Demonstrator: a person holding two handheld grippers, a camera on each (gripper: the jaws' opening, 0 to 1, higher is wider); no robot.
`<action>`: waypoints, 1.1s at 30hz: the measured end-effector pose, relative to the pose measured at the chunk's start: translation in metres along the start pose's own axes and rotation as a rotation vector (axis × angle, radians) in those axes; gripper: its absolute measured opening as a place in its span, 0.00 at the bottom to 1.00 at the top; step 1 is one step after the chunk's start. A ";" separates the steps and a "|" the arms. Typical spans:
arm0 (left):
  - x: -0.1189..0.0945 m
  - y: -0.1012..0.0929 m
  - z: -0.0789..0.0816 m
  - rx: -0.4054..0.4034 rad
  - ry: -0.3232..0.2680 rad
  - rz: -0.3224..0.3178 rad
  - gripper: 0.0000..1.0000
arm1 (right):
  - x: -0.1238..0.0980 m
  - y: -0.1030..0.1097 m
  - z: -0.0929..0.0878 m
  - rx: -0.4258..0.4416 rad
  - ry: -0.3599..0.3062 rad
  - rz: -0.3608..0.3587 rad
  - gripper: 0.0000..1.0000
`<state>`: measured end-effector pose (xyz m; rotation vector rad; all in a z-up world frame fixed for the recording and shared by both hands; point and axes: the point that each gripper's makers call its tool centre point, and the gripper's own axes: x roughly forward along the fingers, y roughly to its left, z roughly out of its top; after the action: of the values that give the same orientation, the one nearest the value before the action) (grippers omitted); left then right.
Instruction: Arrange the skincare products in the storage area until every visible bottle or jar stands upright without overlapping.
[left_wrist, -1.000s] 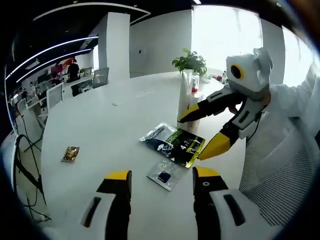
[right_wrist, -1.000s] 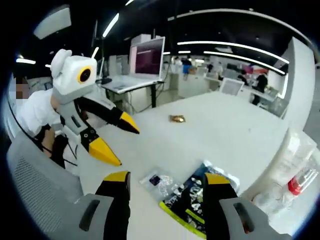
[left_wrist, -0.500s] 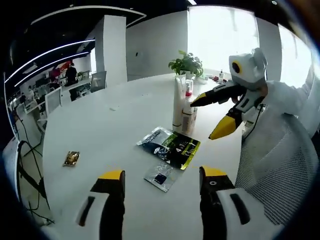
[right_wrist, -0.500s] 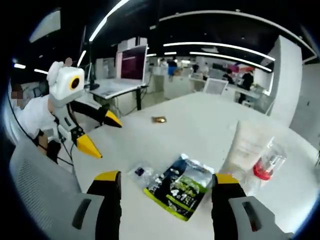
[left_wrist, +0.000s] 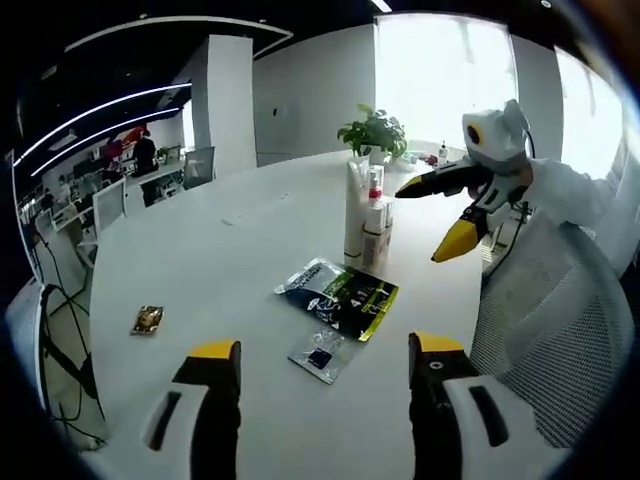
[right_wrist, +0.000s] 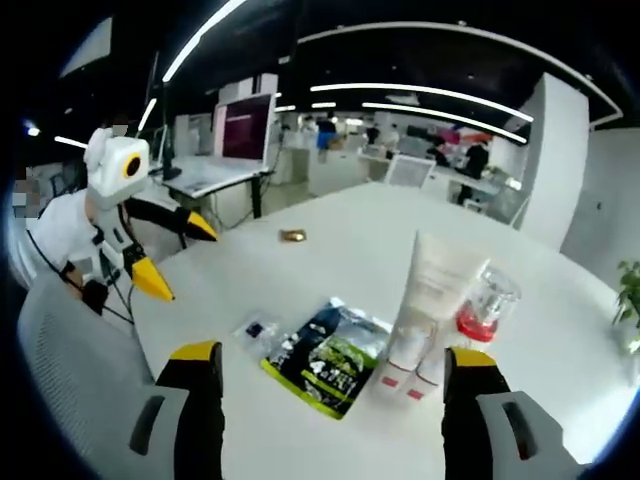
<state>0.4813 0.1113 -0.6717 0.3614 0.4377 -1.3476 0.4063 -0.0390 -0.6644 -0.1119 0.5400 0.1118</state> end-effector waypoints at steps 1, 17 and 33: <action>0.000 -0.001 0.000 0.000 0.001 0.002 0.68 | -0.002 -0.002 -0.001 0.002 0.000 -0.004 0.90; -0.006 -0.016 0.005 -0.012 0.002 -0.008 0.80 | -0.011 -0.010 -0.016 0.037 0.018 -0.022 0.99; 0.000 -0.015 -0.003 -0.060 0.032 0.022 0.96 | -0.003 -0.013 -0.030 0.089 0.012 -0.039 1.00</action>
<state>0.4667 0.1097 -0.6742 0.3373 0.4986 -1.3058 0.3900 -0.0560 -0.6871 -0.0359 0.5539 0.0489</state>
